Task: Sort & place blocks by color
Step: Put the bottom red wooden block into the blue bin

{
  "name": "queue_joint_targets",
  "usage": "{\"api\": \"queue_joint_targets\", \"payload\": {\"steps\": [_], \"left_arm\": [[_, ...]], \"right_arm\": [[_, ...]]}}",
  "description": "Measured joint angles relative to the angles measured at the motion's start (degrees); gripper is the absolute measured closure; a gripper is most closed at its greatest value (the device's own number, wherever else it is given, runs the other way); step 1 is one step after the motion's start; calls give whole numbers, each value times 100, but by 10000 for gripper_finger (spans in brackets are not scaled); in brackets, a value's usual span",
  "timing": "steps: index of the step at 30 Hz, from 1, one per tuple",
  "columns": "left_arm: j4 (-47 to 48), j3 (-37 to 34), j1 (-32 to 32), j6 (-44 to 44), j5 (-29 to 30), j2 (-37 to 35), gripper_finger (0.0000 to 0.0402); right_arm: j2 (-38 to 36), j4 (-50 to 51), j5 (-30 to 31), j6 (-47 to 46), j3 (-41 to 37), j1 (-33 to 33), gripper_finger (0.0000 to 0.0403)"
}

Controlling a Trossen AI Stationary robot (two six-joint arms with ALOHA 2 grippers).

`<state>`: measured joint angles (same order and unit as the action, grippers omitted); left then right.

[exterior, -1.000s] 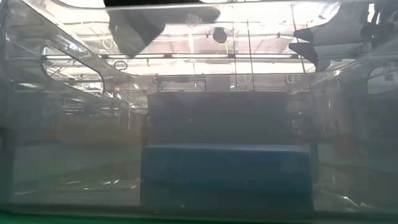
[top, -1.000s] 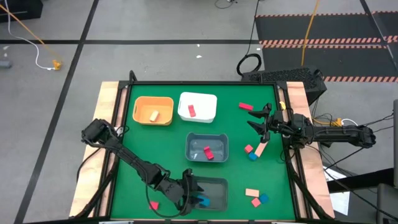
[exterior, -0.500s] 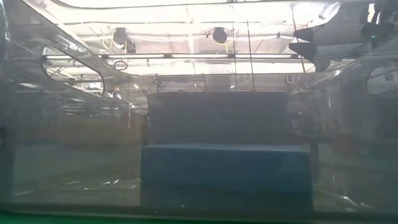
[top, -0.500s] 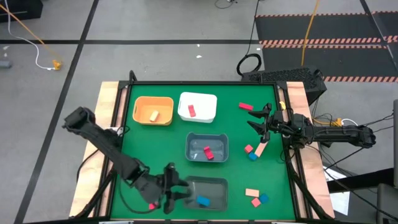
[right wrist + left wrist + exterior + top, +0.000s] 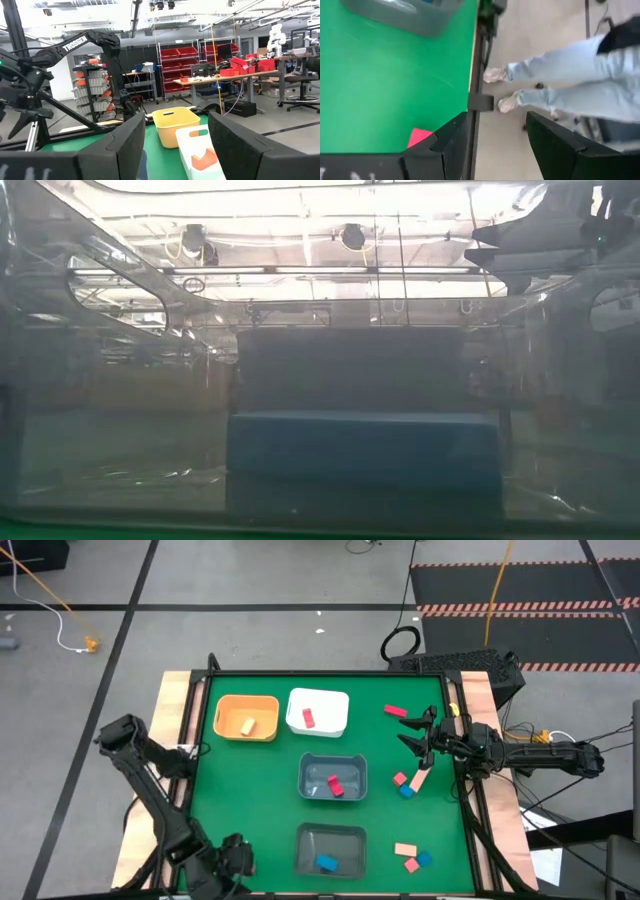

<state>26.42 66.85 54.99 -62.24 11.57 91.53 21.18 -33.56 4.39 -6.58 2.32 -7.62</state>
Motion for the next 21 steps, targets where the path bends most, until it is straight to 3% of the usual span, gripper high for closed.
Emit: {"api": "queue_joint_targets", "payload": {"steps": [7,21], "left_arm": [[185,-2,341,594,-395,304,202],[1047,0,256,1999,-319,716,202]], "right_arm": [[1,1,-1,0,0,-1,193],[1,0,1,0,1,-1,193]]}}
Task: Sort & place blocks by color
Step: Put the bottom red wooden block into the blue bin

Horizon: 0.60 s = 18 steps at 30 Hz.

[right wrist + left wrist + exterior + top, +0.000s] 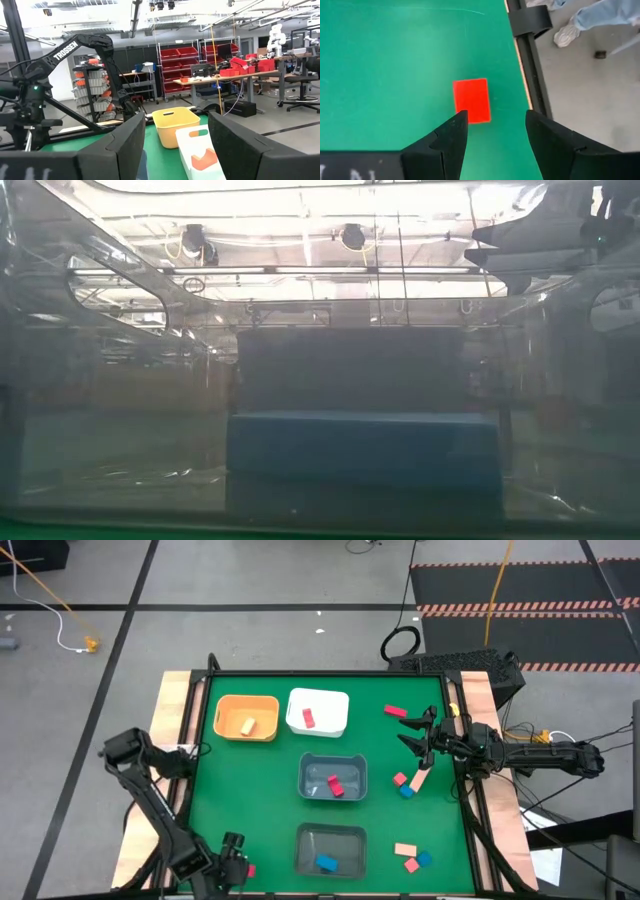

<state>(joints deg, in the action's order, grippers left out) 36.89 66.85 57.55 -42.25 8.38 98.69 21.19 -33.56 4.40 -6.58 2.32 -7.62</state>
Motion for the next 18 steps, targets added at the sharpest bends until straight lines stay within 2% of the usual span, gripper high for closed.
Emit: {"api": "queue_joint_targets", "payload": {"steps": [8,18], "left_arm": [[-16,-1,-133,172,20,206,201],[-67,0,-167,-35,17,437,201]], "right_arm": [[-1,0,0,1,-1,1,193],[-1,0,-1,0,-1,1,193]]}}
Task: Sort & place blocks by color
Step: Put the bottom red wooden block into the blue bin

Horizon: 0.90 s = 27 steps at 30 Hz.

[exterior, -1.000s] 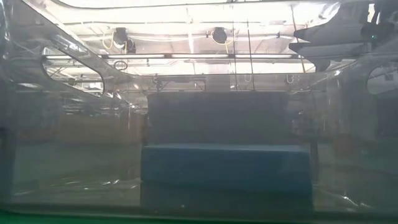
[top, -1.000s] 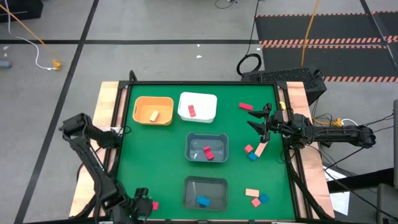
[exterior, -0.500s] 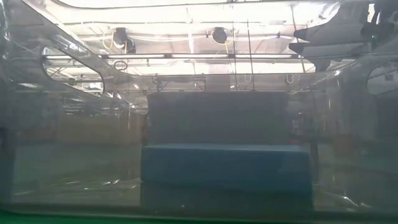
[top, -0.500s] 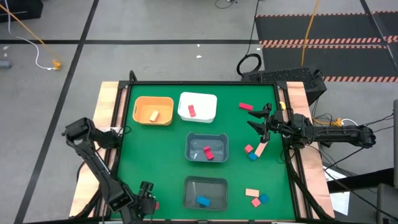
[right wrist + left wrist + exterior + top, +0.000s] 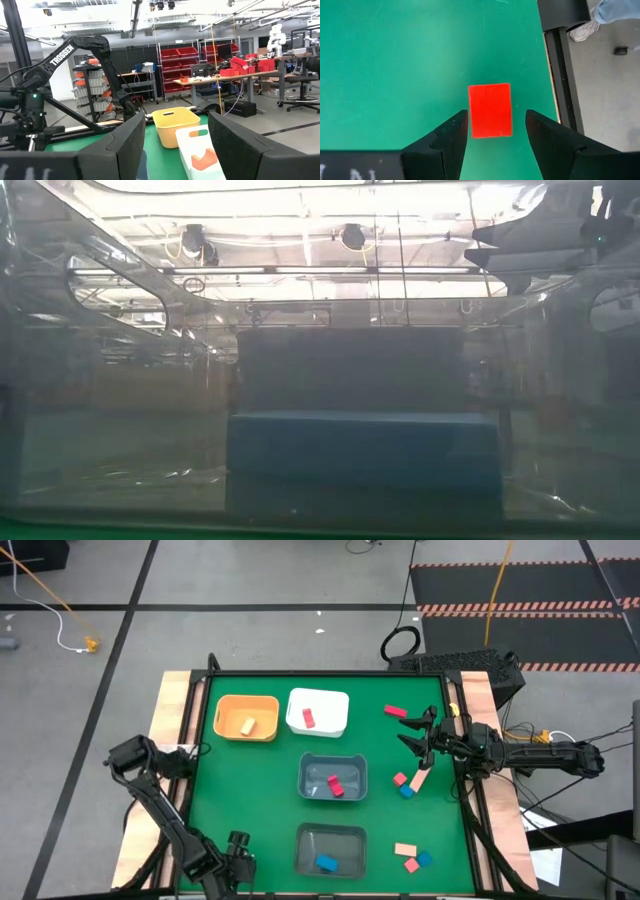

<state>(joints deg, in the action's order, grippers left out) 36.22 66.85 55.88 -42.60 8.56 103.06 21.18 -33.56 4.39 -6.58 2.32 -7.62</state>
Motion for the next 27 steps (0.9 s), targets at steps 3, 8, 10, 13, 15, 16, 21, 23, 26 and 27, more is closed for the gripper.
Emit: {"api": "queue_joint_targets", "payload": {"steps": [3,8,10,13,15,16,21,23,26,27], "left_arm": [[-3,-2,0,-64,0,56,201],[2,-2,-22,-253,-5,218,201],[5,-2,-39,-306,-4,290,201],[-5,-2,-102,-374,1,406,201],[-2,-2,-133,-407,-4,429,202],[-7,-2,-149,-409,6,427,206],[-8,-2,-266,-508,-75,435,266],[-11,-2,-338,-707,-169,434,268],[-6,0,-452,-1003,-249,428,268],[-4,0,-486,-1021,-254,415,268]], "right_arm": [[1,0,1,1,1,0,193],[0,0,1,-1,0,-2,193],[-1,0,1,-1,1,0,193],[-1,0,-1,1,-1,0,193],[-1,0,1,0,1,-2,193],[0,0,0,-1,0,-2,193],[1,0,1,1,1,0,193],[-1,0,1,-1,0,-1,193],[1,2,1,0,-1,-1,193],[-1,0,1,-1,1,-1,193]]}}
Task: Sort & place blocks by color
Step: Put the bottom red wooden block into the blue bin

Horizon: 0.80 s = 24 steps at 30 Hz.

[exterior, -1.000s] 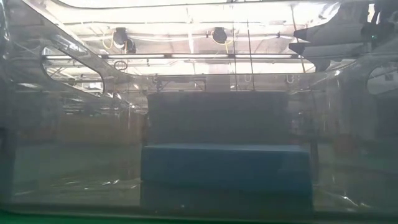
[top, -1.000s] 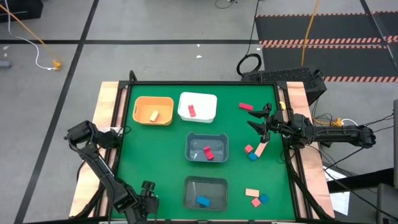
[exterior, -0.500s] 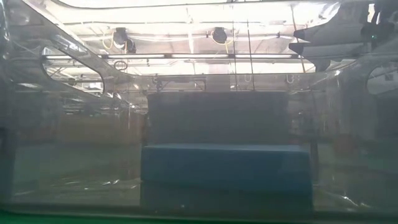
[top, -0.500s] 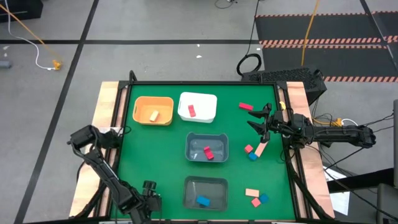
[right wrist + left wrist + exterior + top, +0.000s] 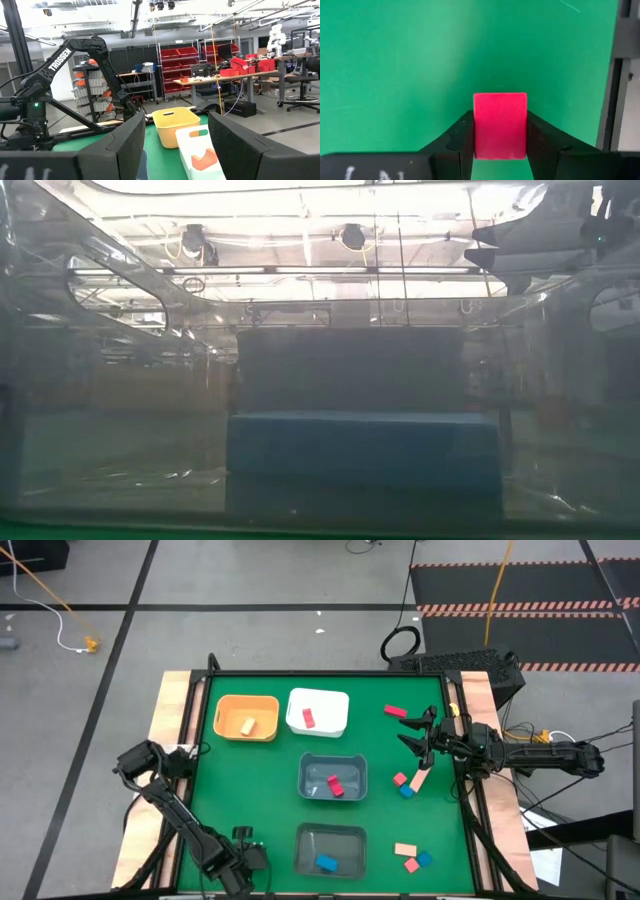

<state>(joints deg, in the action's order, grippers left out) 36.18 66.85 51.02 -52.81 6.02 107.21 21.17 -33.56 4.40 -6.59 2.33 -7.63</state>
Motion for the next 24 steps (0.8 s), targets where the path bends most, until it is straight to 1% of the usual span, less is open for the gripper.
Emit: {"api": "queue_joint_targets", "payload": {"steps": [3,7,9,11,15,19,24], "left_arm": [[25,-2,-141,165,0,-92,268],[277,-2,-447,584,59,-449,268],[535,-2,-669,821,223,-690,268],[796,-2,-923,1194,519,-988,268],[990,-2,-1566,1998,1026,-1530,268],[716,-2,-2321,2997,1362,-1907,268],[-142,-2,-3212,3959,1502,-1953,268]], "right_arm": [[2,0,-2,2,0,-1,193],[0,0,0,0,-1,1,193],[0,0,0,0,-1,0,193],[0,0,0,0,-2,1,193],[0,0,0,2,-2,1,193],[0,0,0,2,0,0,193],[0,0,0,2,0,-1,193]]}}
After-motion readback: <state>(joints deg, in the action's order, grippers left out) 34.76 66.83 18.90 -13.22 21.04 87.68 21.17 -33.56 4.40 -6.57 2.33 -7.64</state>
